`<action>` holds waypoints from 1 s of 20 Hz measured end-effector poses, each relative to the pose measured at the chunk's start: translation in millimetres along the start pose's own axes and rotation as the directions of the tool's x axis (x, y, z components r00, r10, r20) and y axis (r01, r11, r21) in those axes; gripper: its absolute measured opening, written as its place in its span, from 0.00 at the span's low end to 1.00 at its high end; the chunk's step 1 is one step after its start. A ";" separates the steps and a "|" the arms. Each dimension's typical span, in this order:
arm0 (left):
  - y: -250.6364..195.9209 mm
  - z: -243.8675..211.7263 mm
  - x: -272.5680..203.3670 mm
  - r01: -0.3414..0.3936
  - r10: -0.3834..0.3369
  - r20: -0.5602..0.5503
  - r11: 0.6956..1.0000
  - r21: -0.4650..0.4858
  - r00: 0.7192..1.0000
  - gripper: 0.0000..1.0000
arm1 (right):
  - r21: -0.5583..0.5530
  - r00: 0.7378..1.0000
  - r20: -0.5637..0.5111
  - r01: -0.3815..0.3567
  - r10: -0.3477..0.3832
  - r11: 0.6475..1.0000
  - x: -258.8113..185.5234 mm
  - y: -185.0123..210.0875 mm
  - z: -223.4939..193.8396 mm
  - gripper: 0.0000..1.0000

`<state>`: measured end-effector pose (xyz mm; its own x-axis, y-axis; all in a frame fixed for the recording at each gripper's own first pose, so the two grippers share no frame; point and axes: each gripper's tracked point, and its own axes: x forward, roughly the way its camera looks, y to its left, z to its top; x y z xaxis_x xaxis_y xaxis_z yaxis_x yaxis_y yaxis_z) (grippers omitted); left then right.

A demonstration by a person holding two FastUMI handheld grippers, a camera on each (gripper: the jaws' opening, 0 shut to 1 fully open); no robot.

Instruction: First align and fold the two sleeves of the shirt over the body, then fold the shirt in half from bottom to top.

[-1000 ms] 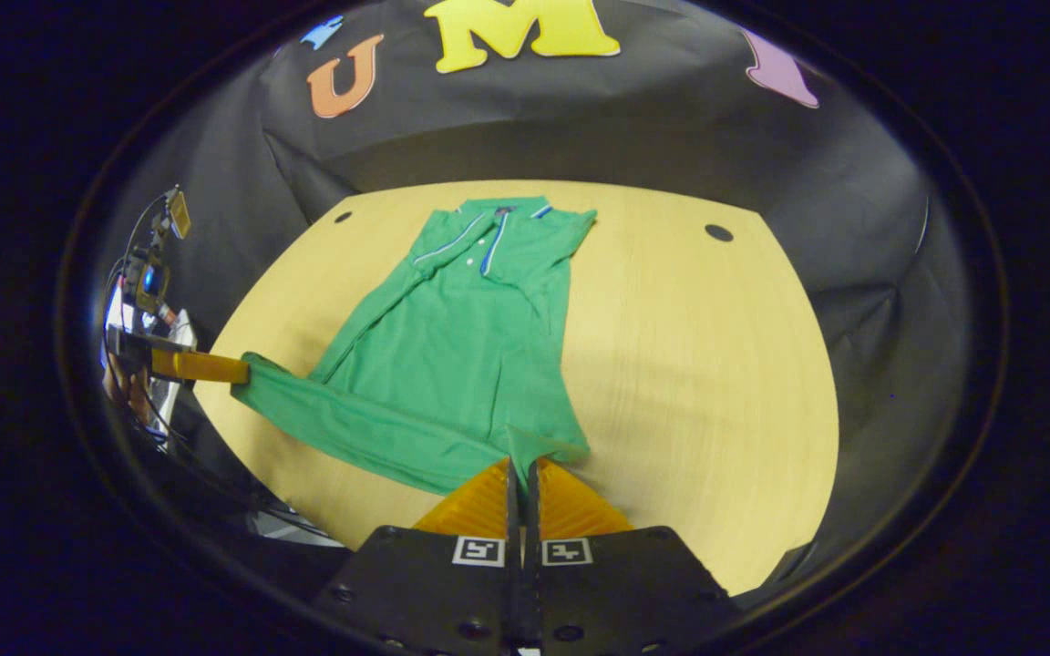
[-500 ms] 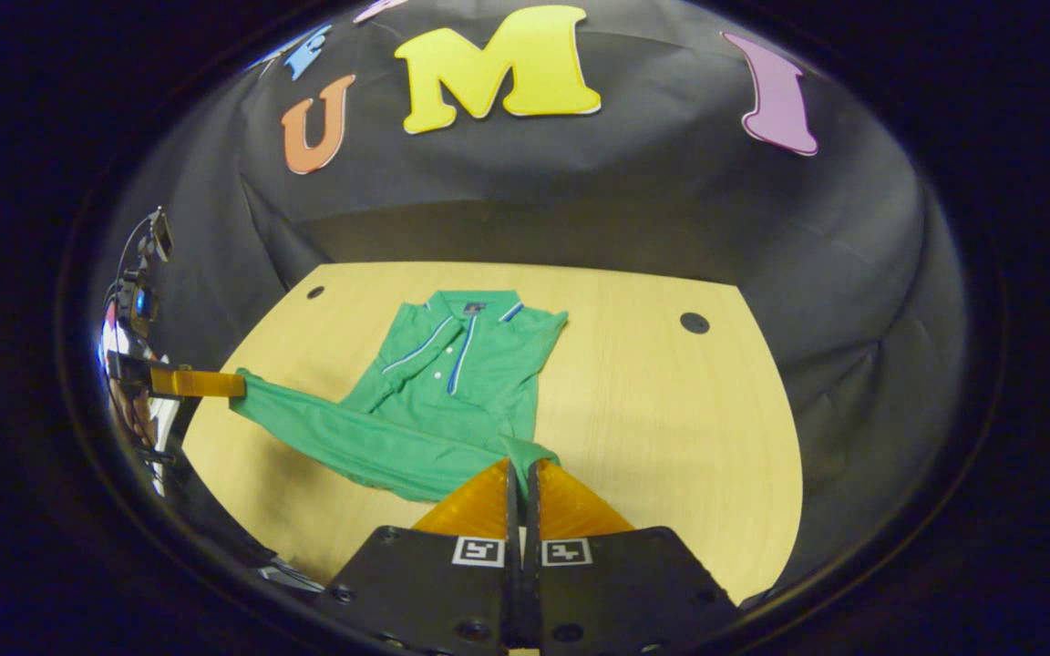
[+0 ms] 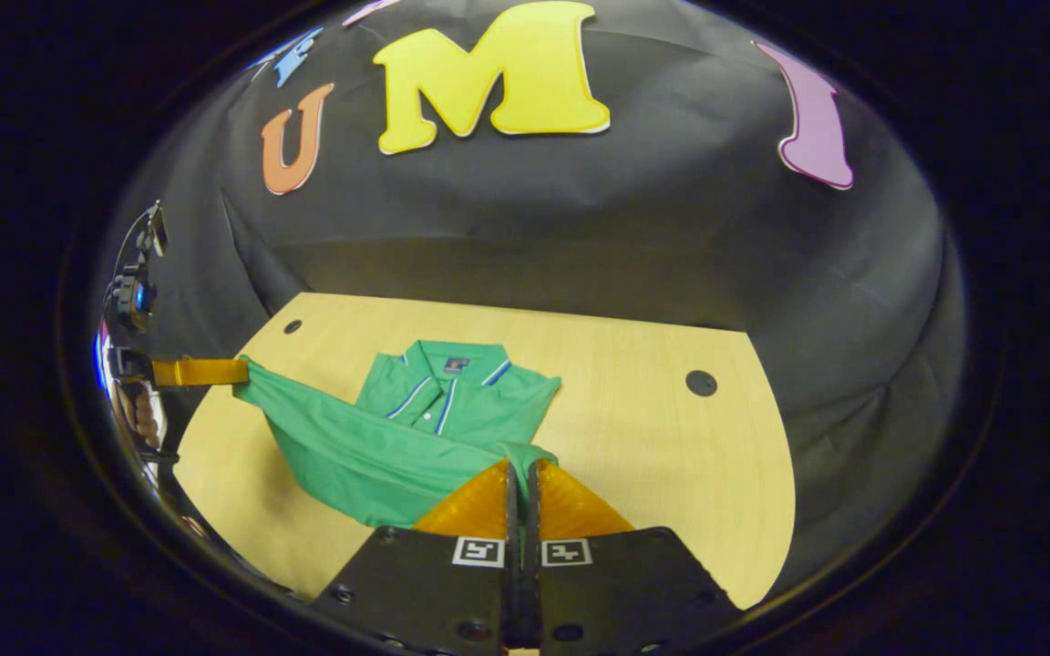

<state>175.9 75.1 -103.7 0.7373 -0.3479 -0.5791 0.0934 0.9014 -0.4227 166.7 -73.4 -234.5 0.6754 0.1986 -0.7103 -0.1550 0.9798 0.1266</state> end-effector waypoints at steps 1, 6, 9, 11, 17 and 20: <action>2.7 6.7 10.0 -0.005 0.005 0.002 1.000 -0.005 1.000 0.03 | 0.006 1.000 0.009 0.002 -0.002 1.000 8.4 -0.5 8.2 0.02; 15.2 34.2 54.6 -0.017 0.016 0.026 0.999 0.029 1.000 0.03 | 0.020 0.999 0.039 0.009 -0.010 1.000 61.4 -3.7 49.6 0.00; 26.6 58.0 79.9 -0.037 0.033 0.080 0.998 0.051 0.996 0.03 | 0.030 0.999 0.046 0.005 -0.006 1.000 97.5 -4.4 67.3 0.00; 34.0 69.3 99.2 -0.051 0.043 0.126 0.997 0.064 0.991 0.03 | 0.031 0.999 0.050 0.007 -0.009 0.999 120.1 -6.8 75.6 0.00; 50.3 54.0 150.4 -0.103 0.096 0.104 0.992 0.068 0.990 0.03 | 0.019 1.000 0.024 0.012 -0.012 1.000 169.8 -12.2 67.2 0.00; 56.0 51.6 159.3 -0.136 0.126 0.101 0.986 0.097 0.987 0.03 | 0.015 1.000 0.019 0.014 -0.014 1.000 185.6 -14.4 65.7 0.00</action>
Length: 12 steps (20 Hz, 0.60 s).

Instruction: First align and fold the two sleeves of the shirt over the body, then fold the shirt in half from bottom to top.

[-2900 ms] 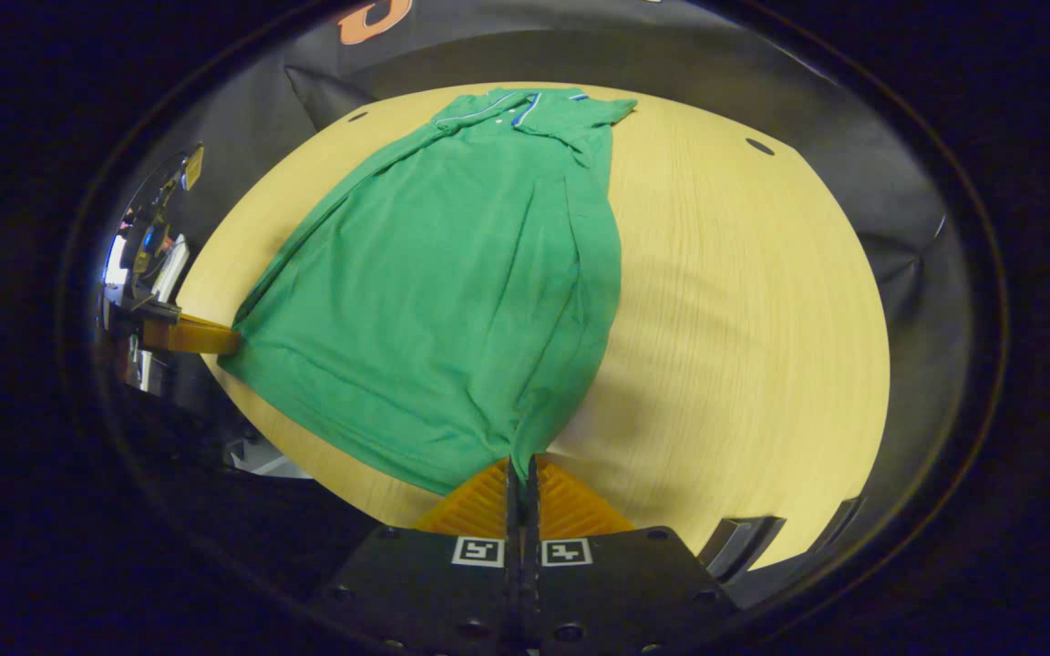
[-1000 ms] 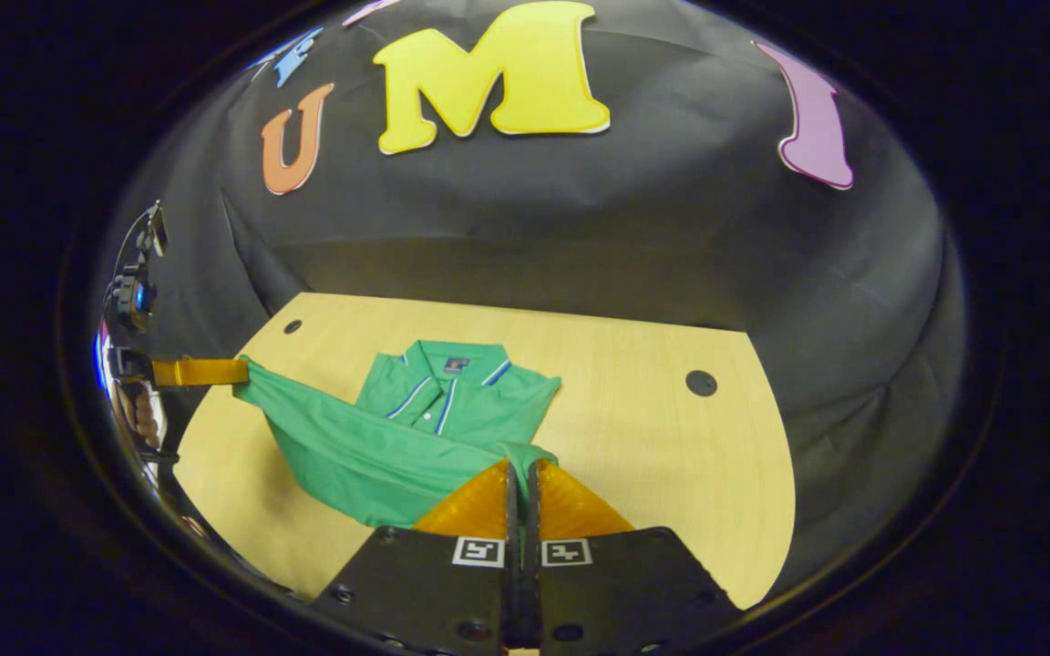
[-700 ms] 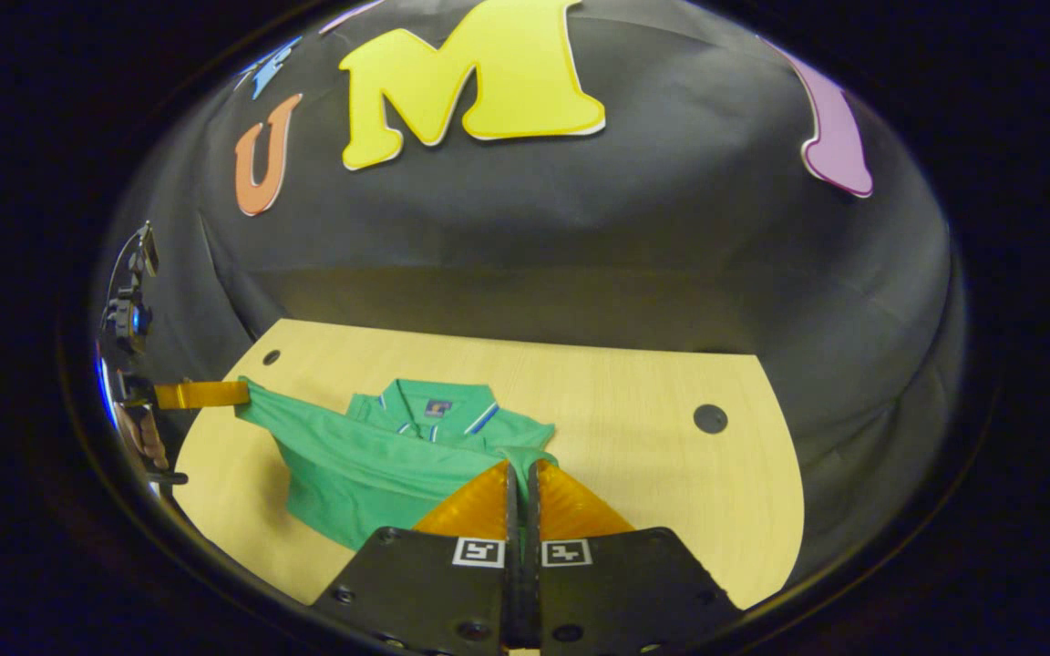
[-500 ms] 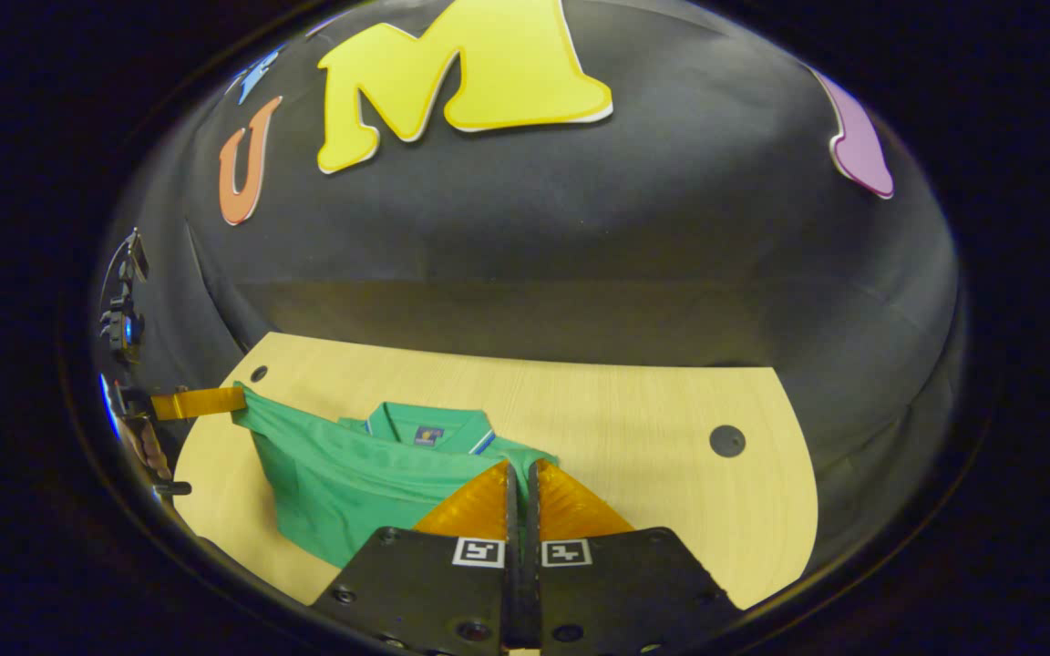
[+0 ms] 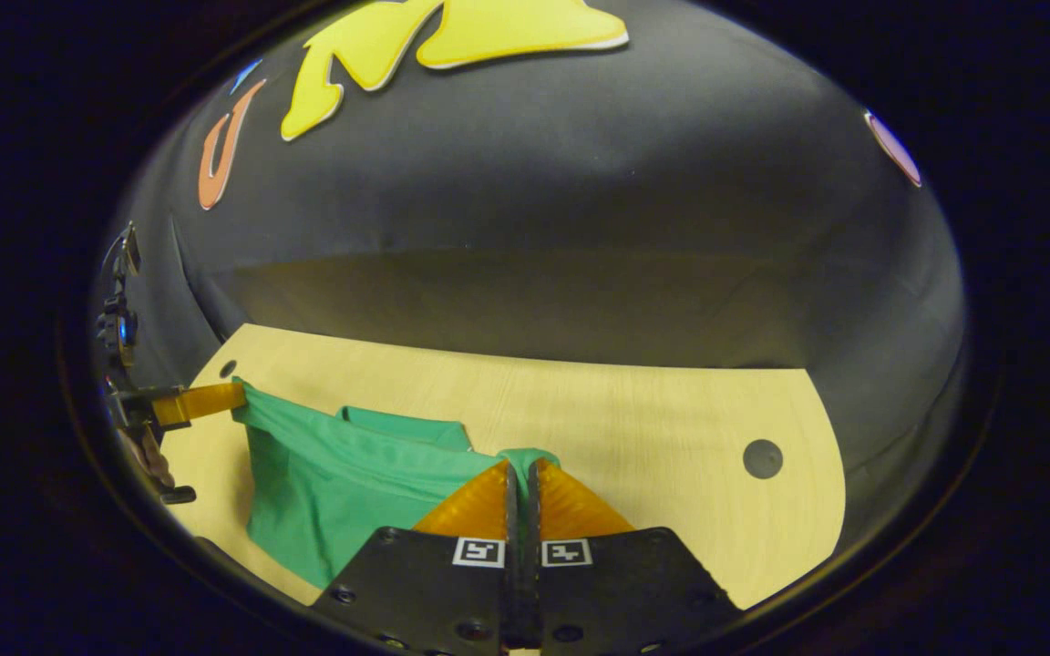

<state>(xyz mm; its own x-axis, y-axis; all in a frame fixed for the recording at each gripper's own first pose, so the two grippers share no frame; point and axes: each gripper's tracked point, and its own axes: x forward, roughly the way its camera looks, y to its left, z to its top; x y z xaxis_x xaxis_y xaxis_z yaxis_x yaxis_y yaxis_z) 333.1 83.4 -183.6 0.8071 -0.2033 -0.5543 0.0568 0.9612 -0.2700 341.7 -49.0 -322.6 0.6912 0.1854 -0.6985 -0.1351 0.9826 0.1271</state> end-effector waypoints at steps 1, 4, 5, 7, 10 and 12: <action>1.0 0.9 3.4 -0.010 0.010 0.007 1.000 0.005 1.000 0.03 | -0.002 1.000 -0.005 0.004 -0.004 1.000 1.7 -1.4 -3.3 0.01; 5.6 -15.3 6.1 -0.061 0.064 -0.058 0.997 0.052 0.996 0.02 | -0.010 1.000 -0.021 0.009 -0.009 1.000 3.4 -4.0 -11.2 0.23; 7.9 -21.0 5.5 -0.088 0.094 -0.081 0.994 0.071 0.992 0.26 | -0.010 0.999 -0.012 0.030 -0.030 0.999 2.2 -7.9 -12.5 0.39; 12.1 -19.3 0.9 -0.122 0.127 -0.058 0.990 0.072 0.990 0.75 | -0.026 0.999 0.024 0.044 -0.043 0.999 -8.0 -7.6 -10.3 0.49; 8.1 8.9 -21.6 -0.160 0.158 0.024 0.984 0.077 0.987 1.00 | -0.030 0.993 0.095 0.076 -0.073 0.997 -31.8 -0.3 2.4 0.97; -2.1 27.0 -37.6 -0.170 0.162 0.077 0.980 0.102 0.984 1.00 | -0.028 0.988 0.134 0.077 -0.072 0.997 -53.2 10.7 12.9 0.94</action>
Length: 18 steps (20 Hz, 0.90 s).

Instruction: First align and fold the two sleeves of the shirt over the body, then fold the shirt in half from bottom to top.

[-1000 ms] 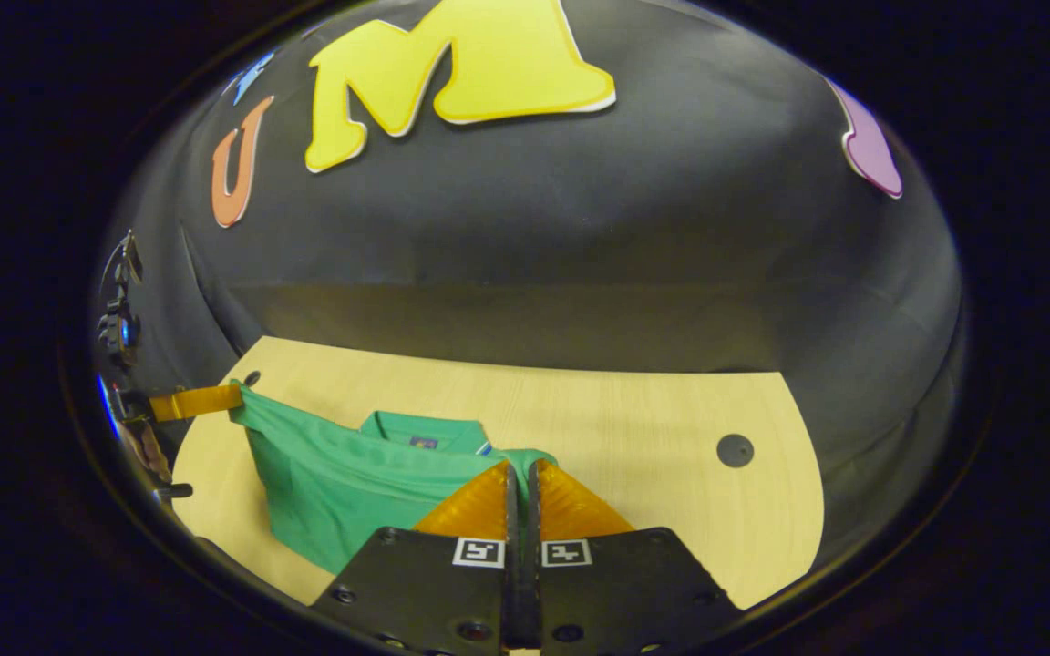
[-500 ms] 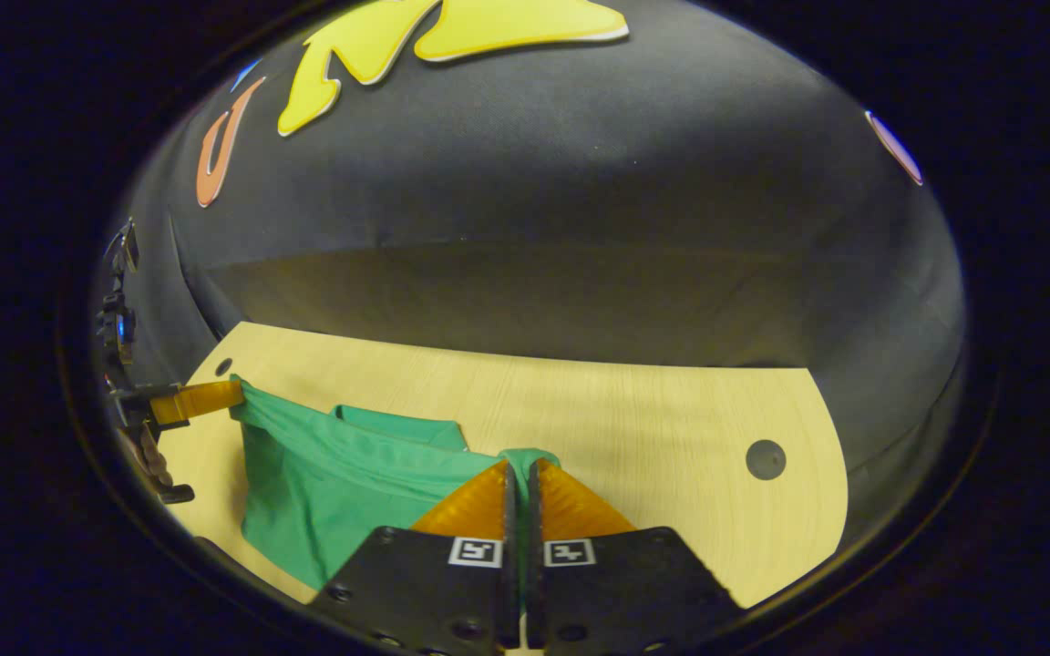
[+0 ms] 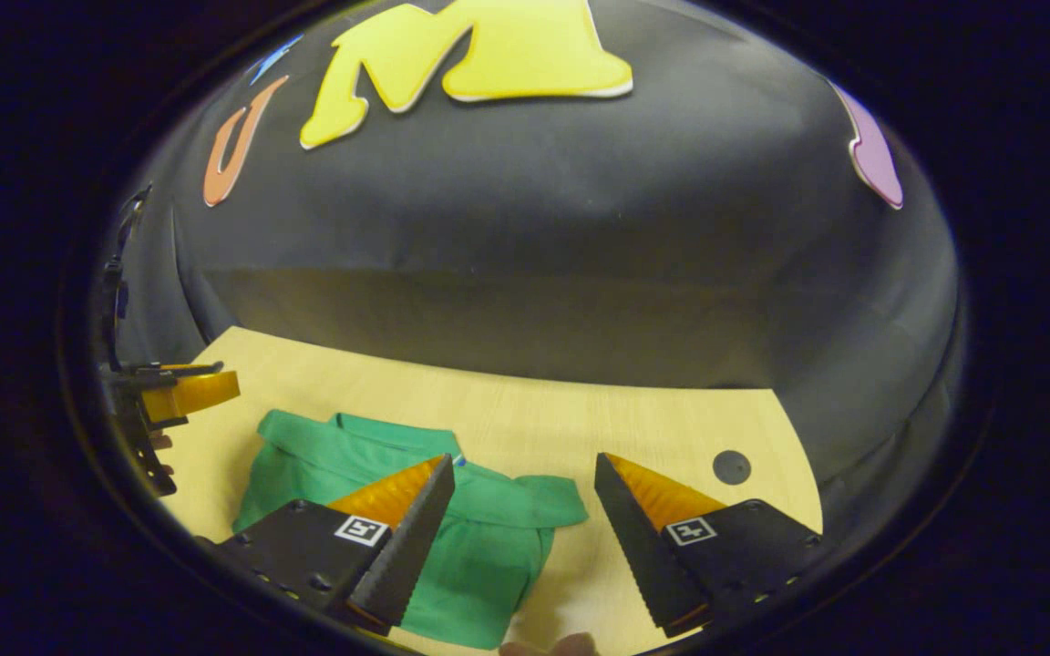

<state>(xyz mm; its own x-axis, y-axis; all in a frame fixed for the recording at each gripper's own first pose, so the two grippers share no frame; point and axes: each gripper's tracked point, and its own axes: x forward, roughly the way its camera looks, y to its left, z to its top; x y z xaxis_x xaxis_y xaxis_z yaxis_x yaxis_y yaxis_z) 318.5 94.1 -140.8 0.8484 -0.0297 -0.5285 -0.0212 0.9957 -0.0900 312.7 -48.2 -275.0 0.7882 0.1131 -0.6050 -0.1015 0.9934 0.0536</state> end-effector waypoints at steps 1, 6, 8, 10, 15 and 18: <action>-4.9 12.9 -11.9 -0.004 0.004 0.031 1.000 0.007 1.000 1.00 | 0.001 1.000 0.027 0.000 0.000 1.000 -13.0 4.6 8.6 0.95; -14.0 71.4 -98.1 -0.022 0.017 0.207 0.999 0.024 0.978 1.00 | 0.011 0.982 0.188 -0.003 0.001 1.000 -105.4 28.0 61.5 0.94; -19.9 95.8 -138.0 -0.043 0.028 0.287 0.998 0.046 0.958 1.00 | 0.018 0.966 0.258 -0.003 -0.002 1.000 -152.0 35.4 83.1 0.95; -19.9 114.8 -179.1 -0.085 0.058 0.358 0.995 0.058 0.932 0.99 | 0.006 0.945 0.326 0.003 -0.005 1.000 -201.7 41.1 95.2 0.95; -45.2 119.3 -284.7 -0.092 0.061 0.428 0.994 0.051 0.902 0.99 | 0.000 0.874 0.486 0.016 -0.014 1.000 -323.7 50.0 106.4 0.96; -57.3 95.7 -326.5 -0.076 0.068 0.433 0.997 0.002 0.899 0.99 | 0.009 0.844 0.536 0.037 -0.036 0.999 -376.1 47.8 87.8 0.95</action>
<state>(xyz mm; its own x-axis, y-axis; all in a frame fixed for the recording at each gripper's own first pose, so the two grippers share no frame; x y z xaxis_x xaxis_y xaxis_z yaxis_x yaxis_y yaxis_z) 93.3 55.1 117.7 0.9901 0.0789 -0.1160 -0.0849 0.9952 -0.0482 64.7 -41.6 24.8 0.9938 0.0697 -0.0869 -0.0666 0.9970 0.0384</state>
